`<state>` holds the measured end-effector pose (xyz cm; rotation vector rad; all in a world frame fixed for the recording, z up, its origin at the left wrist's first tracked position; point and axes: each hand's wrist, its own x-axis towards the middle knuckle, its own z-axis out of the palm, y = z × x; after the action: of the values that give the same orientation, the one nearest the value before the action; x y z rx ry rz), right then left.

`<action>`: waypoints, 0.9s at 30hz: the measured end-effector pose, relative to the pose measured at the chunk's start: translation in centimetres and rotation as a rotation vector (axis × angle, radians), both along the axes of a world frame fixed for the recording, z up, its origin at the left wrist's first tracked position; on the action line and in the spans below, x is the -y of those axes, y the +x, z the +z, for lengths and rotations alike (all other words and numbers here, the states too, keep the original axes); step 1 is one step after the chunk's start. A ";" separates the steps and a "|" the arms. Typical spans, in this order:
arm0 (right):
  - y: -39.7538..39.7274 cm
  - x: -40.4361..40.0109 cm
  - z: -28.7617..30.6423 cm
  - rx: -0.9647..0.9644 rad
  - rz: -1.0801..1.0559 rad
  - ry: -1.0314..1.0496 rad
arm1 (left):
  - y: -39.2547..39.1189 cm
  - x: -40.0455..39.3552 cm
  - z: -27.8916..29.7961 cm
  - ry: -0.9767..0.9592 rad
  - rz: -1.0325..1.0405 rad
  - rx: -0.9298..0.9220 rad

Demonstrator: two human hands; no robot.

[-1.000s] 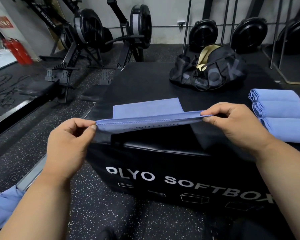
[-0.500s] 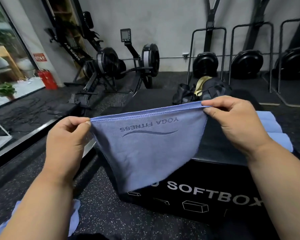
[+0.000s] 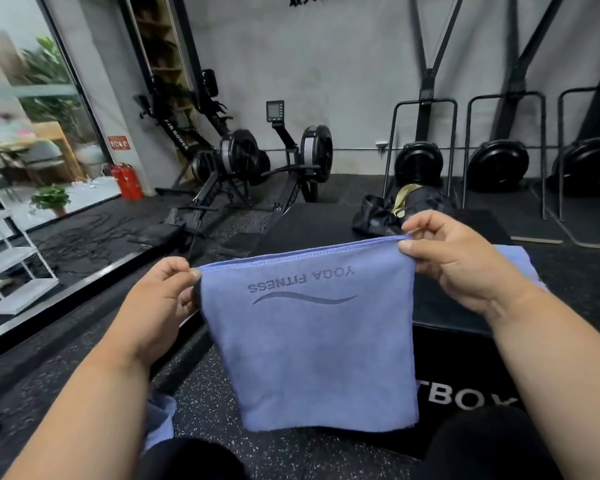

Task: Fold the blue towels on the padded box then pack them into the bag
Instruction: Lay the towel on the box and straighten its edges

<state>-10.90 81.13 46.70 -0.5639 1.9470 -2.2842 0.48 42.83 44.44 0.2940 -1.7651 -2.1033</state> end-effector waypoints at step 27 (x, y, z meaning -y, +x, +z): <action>8.6 8.6 -3.5 0.120 0.091 0.026 | 2.0 -13.8 -2.4 0.031 -0.124 -0.016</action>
<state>-2.27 72.55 43.22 -0.4904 1.8546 -2.1815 2.50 56.64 42.05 0.1798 -1.7844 -2.2139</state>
